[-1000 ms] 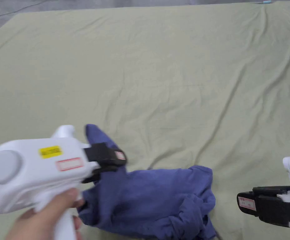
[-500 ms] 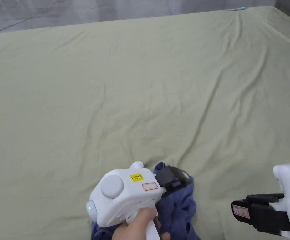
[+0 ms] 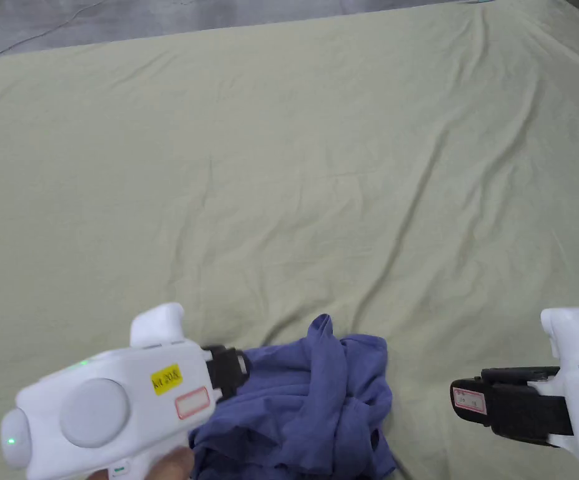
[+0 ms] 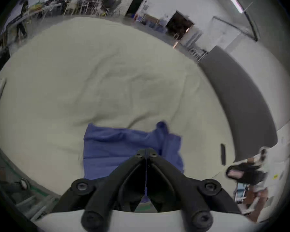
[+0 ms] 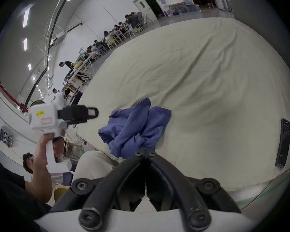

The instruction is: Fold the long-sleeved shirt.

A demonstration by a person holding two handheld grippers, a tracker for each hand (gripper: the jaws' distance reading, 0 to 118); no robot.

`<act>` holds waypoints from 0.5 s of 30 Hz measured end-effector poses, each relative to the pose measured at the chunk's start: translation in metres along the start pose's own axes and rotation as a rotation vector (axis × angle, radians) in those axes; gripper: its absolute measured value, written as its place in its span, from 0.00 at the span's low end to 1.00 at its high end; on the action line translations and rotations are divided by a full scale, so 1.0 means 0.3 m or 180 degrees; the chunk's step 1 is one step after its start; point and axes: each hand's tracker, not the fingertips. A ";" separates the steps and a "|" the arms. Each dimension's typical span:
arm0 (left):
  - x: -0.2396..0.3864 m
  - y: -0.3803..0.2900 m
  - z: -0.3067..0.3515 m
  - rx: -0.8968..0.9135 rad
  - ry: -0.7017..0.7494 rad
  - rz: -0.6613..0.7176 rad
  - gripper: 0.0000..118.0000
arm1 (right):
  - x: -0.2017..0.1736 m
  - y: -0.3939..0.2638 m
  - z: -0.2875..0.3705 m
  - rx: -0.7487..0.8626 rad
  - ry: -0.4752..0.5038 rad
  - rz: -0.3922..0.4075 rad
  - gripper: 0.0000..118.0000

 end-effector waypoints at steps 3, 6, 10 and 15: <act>0.020 -0.067 -0.116 -0.0334 -0.0089 -0.0035 0.00 | -0.003 -0.006 0.003 -0.0001 -0.0008 -0.0005 0.00; 0.098 -0.126 -0.222 -0.0578 -0.0237 -0.0221 0.00 | 0.003 -0.010 0.004 -0.0035 -0.0067 -0.0013 0.00; 0.249 -0.190 -0.288 -0.0611 -0.0056 -0.0663 0.00 | 0.009 -0.011 0.010 -0.0043 -0.0139 -0.0054 0.00; 0.399 -0.225 -0.292 -0.0542 -0.0099 -0.1109 0.00 | 0.015 -0.010 0.023 -0.0036 -0.0198 -0.0074 0.00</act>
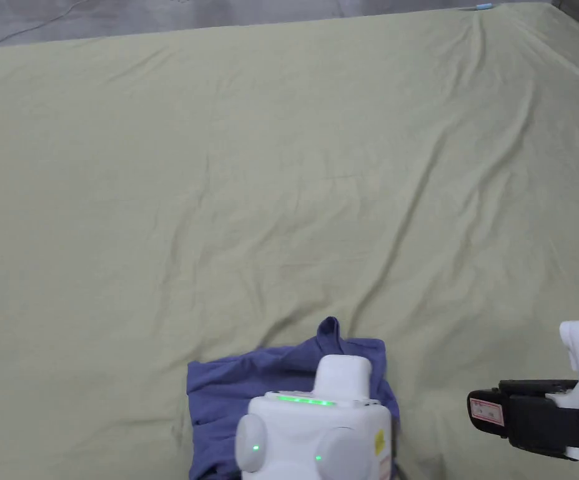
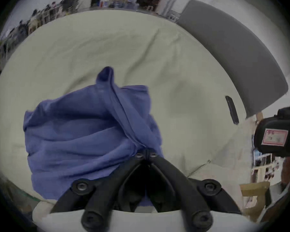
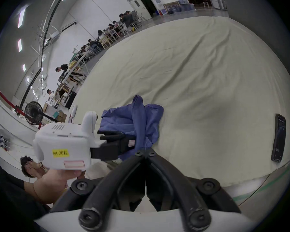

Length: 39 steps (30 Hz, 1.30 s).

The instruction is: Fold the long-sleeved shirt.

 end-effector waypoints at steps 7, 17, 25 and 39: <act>0.066 -0.008 -0.104 -0.0441 -0.0624 0.0152 0.00 | 0.010 0.016 0.027 0.0075 -0.0108 -0.0056 0.00; -0.426 0.050 0.359 0.0603 -0.0675 0.1271 0.00 | -0.050 0.094 -0.091 0.0060 0.0463 -0.0147 0.00; -0.748 -0.064 0.497 0.0592 -0.0072 0.1696 0.00 | -0.069 0.179 -0.500 -0.0709 0.0776 -0.0344 0.00; -0.783 -0.069 0.339 0.0420 -0.0945 0.2016 0.32 | 0.138 0.124 -0.676 -0.1167 0.0724 -0.1126 0.00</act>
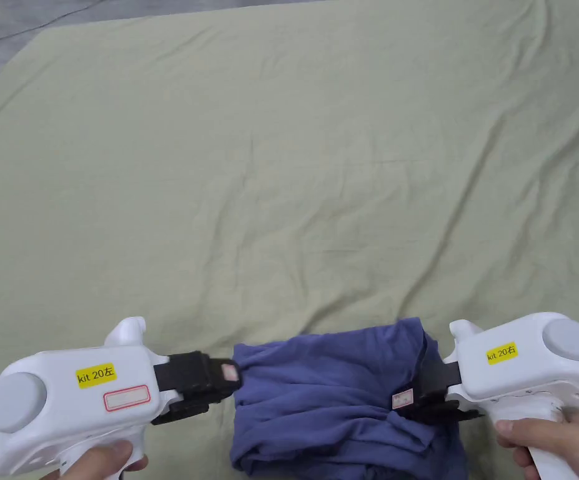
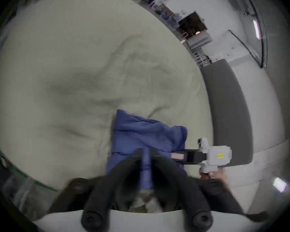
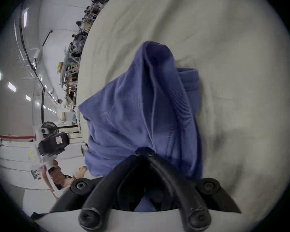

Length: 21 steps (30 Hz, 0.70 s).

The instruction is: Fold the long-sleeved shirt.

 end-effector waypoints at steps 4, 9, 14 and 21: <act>-0.133 0.050 -0.119 -0.0459 -0.0572 0.0778 0.98 | 0.055 0.002 0.002 -0.0023 0.0284 -0.0241 0.00; -0.319 0.100 -0.300 -0.0957 -0.0650 0.1229 1.00 | 0.098 0.004 0.003 -0.0121 0.0545 -0.0467 0.00; -0.198 0.050 -0.354 -0.1215 -0.1241 0.0719 1.00 | 0.102 -0.005 -0.006 -0.0140 0.0645 -0.0539 0.00; -0.174 0.040 -0.390 -0.1241 -0.0902 0.0603 0.12 | 0.111 -0.005 0.011 -0.0146 0.0689 -0.0611 0.00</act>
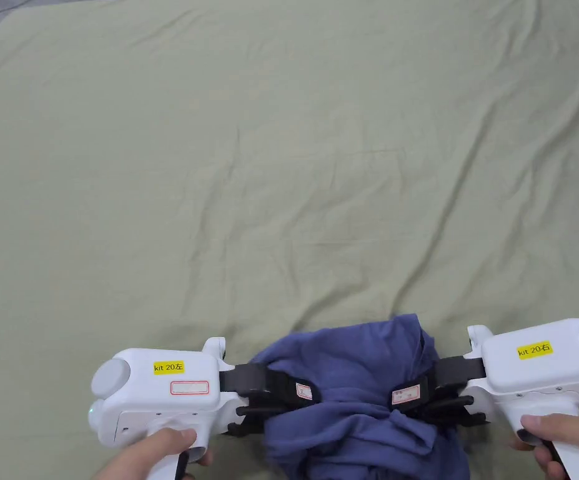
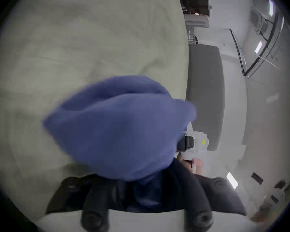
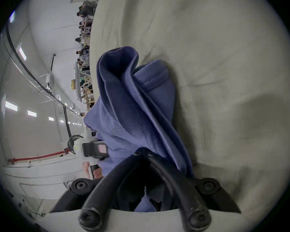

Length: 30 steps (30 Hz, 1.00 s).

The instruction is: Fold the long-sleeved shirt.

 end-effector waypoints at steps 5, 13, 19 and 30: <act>0.083 -0.063 0.105 0.0124 0.0376 -0.0243 0.12 | -0.192 -0.091 0.024 0.0331 -0.0546 0.0744 0.00; 0.185 -0.109 0.507 0.0510 0.0931 -0.0565 0.12 | -0.523 -0.260 -0.034 0.0321 -0.0047 0.1696 0.00; 0.132 -0.016 0.882 0.0866 0.2212 -0.0392 0.12 | -0.660 -0.356 -0.061 0.0226 0.0245 0.2020 0.00; -0.108 0.133 1.086 0.0685 0.3381 -0.0007 0.12 | -0.650 -0.407 0.027 0.0367 0.0246 0.2037 0.00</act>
